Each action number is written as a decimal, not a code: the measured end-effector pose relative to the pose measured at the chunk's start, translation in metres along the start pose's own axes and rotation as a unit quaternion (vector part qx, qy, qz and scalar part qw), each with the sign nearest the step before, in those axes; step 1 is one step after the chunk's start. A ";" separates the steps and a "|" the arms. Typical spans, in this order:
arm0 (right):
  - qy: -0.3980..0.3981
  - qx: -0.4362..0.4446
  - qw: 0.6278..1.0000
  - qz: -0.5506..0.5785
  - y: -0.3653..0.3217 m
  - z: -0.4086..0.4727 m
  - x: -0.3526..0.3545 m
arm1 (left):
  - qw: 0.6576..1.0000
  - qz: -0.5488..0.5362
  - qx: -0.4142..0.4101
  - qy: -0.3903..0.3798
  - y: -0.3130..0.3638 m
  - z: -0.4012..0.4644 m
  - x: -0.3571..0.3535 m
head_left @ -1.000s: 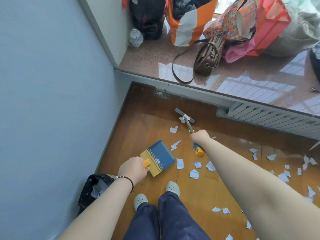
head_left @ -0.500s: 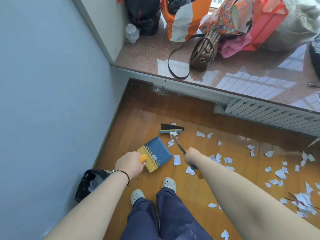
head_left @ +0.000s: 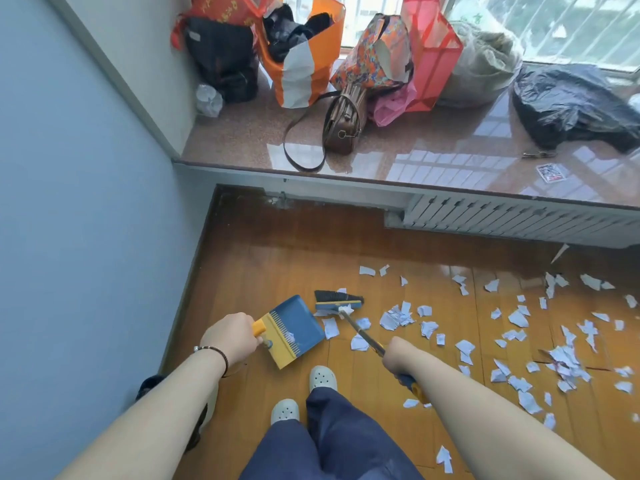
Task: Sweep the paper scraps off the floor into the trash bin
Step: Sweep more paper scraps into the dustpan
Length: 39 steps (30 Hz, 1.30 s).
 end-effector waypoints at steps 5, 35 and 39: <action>-0.003 -0.017 0.999 0.051 0.032 -0.022 -0.021 | 0.999 0.028 -0.032 -0.007 0.000 -0.010 -0.007; -0.141 -0.037 0.843 0.518 0.014 -0.076 -0.101 | 0.994 0.056 -0.095 0.003 0.009 -0.026 -0.037; -0.133 -0.034 0.844 0.518 0.028 -0.087 -0.097 | 0.993 0.054 -0.103 -0.007 0.000 -0.033 -0.036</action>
Point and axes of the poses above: each hand's wrist, its own z-axis towards the middle knuckle, its own x-axis out of the back of the hand, y = z × x, the point moved 1 cm from there along z, towards the middle knuckle, and after that the axes turned 5 degrees about -x, right-handed, at the moved point
